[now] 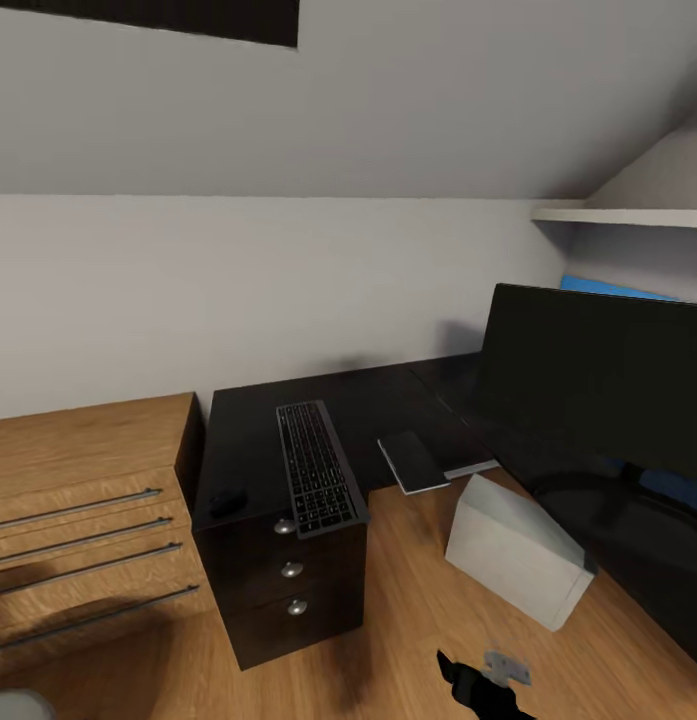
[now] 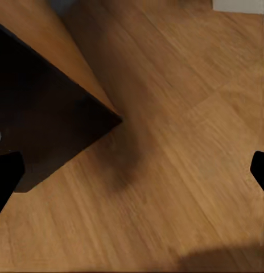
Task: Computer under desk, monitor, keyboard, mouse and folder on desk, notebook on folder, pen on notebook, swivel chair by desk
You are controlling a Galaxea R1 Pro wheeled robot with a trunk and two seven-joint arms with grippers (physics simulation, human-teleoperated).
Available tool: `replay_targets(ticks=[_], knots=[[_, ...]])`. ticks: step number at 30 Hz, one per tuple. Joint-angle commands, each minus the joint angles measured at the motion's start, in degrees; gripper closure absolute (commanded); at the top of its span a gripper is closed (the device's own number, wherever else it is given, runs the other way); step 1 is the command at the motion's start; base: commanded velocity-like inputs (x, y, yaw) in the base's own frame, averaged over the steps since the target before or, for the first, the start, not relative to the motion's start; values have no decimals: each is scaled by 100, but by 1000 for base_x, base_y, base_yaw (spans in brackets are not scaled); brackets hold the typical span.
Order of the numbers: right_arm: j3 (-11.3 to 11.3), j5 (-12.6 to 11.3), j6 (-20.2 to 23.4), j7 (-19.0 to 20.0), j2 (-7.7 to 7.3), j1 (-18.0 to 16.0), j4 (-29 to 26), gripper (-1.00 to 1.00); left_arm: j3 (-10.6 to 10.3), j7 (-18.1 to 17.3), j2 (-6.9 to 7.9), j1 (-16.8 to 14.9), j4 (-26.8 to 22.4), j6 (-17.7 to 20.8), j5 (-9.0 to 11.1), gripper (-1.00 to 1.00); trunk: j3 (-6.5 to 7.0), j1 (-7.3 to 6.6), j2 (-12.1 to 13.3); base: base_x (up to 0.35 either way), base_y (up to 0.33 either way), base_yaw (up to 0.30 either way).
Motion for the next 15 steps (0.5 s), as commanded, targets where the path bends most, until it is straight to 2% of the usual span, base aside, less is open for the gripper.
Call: replay_targets(ticks=[1, 3, 4, 5, 8, 15], knots=[[55, 26, -622, -36, 54, -3, 365, -100, -51, 34, 3, -8, 1, -34, 91, -100, 14, -23, 39, 0, 0, 0], [140, 145, -1154, -106, 103, -1, 647, -100, -53, 32, 3, -8, 1, -33, 115, -100, 49, -67, 119, 0, 0, 0], [231, 285, -1606, -152, 139, 0, 861, -100, -54, 31, 3, -8, 1, -33, 130, -100, 67, -89, 159, 0, 0, 0], [355, 554, -2211, -197, 193, 1, 1123, -100, -55, 32, 3, -8, 1, -33, 146, -100, 85, -111, 199, 0, 0, 0], [407, 700, -2473, -219, 242, 2, 1292, -100, -55, 34, 3, -8, 1, -33, 153, -100, 139, -177, 320, 0, 0, 0], [448, 793, -2613, -239, 273, 2, 1392, -100, -55, 34, 3, -8, 1, -33, 158, -100, 265, -331, 600, 0, 0, 0]])
